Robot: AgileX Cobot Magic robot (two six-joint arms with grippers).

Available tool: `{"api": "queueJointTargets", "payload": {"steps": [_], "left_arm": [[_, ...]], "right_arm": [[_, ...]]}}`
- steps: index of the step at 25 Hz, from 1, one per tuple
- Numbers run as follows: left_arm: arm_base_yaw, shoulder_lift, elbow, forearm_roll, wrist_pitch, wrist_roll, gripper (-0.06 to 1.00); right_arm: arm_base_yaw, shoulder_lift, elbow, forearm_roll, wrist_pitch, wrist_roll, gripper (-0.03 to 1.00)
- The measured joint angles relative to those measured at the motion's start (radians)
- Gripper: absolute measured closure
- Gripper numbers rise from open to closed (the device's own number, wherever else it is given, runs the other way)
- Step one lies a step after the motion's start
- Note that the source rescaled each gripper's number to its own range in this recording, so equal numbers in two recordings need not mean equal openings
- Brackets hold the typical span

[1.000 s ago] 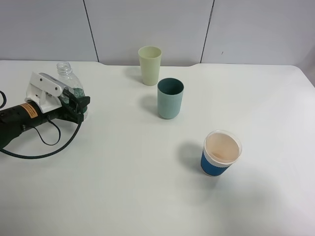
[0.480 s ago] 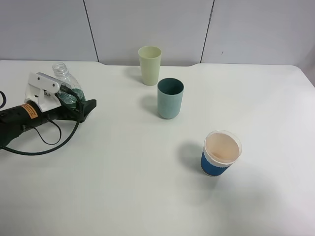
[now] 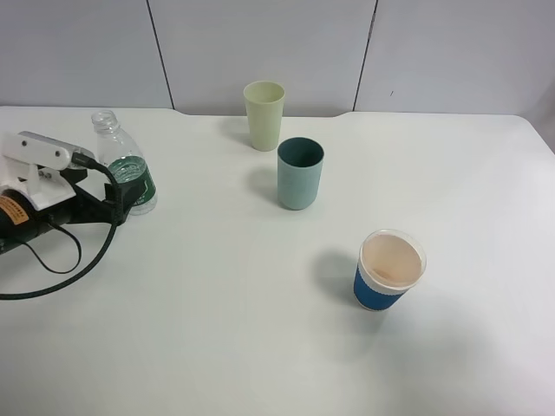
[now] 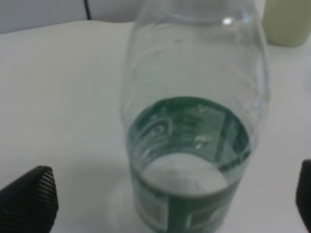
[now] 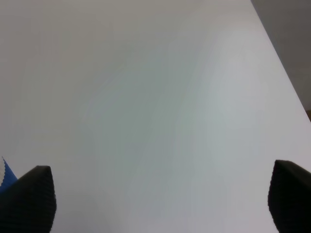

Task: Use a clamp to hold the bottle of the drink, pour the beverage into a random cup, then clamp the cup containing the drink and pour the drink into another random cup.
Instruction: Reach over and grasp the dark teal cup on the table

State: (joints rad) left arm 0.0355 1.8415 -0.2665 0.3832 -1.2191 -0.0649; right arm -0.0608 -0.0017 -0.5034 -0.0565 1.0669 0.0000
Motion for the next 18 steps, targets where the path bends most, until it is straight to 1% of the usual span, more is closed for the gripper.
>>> {"api": "queueJointTargets", "payload": {"steps": [4, 8, 11, 14, 18], "left_arm": [[0.000, -0.112, 0.093, -0.083, 0.000, 0.014, -0.05], [0.000, -0.251, 0.137, -0.170, 0.002, 0.020, -0.05], [0.000, -0.384, 0.139, -0.189, 0.008, 0.023, -0.05], [0.000, -0.512, 0.141, -0.206, 0.071, 0.023, -0.05], [0.000, -0.692, 0.141, -0.240, 0.197, 0.020, -0.05]], "right_arm": [[0.000, 0.000, 0.000, 0.000, 0.000, 0.000, 0.18], [0.000, 0.000, 0.000, 0.000, 0.000, 0.000, 0.18], [0.000, 0.000, 0.000, 0.000, 0.000, 0.000, 0.18], [0.000, 0.000, 0.000, 0.000, 0.000, 0.000, 0.18], [0.000, 0.000, 0.000, 0.000, 0.000, 0.000, 0.18]]}}
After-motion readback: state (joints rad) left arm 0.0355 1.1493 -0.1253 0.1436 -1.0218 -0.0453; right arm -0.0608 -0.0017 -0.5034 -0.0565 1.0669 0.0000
